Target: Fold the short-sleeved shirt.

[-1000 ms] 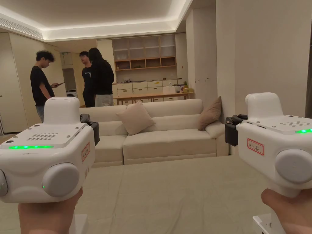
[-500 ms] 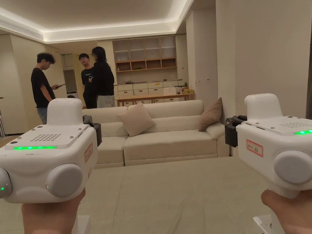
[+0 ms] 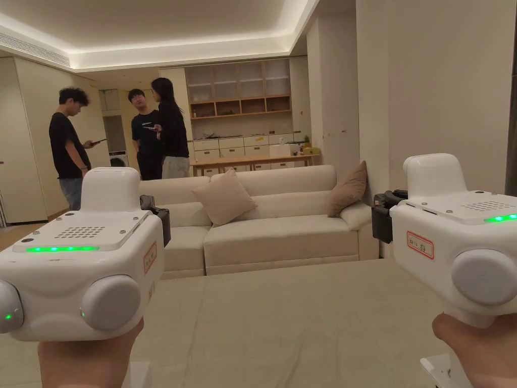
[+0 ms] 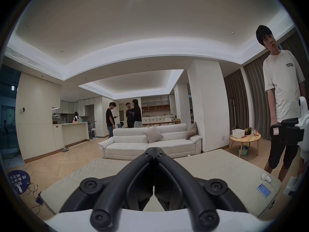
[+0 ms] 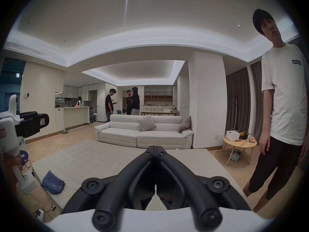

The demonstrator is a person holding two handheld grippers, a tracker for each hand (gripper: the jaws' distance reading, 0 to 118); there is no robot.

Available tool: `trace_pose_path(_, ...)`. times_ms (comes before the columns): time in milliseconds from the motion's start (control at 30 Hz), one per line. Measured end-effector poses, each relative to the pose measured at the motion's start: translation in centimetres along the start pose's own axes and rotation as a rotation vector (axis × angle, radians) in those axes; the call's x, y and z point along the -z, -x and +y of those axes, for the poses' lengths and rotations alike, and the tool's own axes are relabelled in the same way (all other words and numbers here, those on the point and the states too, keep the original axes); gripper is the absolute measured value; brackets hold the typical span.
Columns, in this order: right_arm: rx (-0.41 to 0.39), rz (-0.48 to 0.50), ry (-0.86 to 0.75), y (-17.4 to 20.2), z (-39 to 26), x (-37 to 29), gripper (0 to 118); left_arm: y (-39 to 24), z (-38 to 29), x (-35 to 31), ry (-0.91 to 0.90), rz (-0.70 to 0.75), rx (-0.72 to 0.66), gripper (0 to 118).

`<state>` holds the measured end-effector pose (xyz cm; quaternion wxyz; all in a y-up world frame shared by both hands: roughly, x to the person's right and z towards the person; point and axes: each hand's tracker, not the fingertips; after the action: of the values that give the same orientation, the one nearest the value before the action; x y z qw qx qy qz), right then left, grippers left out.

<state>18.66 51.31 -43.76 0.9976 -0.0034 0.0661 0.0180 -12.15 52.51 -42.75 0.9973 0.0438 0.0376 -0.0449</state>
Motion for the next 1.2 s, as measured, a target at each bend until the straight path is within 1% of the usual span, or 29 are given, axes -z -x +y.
trace_pose_path(1033, -0.006, -0.001, 0.001, 0.40, -0.12, 0.10, 0, -0.08, -0.03, -0.08, 0.012, 0.000, -0.002, 0)
trace_pose_path(1067, -0.002, 0.001, 0.001, 0.29, -0.13, 0.15, 0, -0.10, -0.04, -0.08, 0.013, -0.002, -0.002, 2)
trace_pose_path(1100, 0.002, 0.011, 0.008, 0.20, -0.13, 0.25, 5, -0.11, -0.06, -0.10, 0.010, -0.004, -0.001, 16)
trace_pose_path(1133, 0.003, 0.026, 0.026, 0.12, -0.11, 0.44, 5, -0.08, -0.06, -0.12, 0.006, -0.009, 0.005, 16)
trace_pose_path(1167, 0.006, 0.030, 0.039, 0.04, -0.14, 0.63, 10, -0.07, -0.06, -0.07, 0.006, -0.011, 0.011, 22)
trace_pose_path(1200, 0.009, 0.026, 0.039, -0.05, -0.26, 0.73, 24, -0.07, -0.04, 0.03, 0.007, -0.010, 0.010, 37)
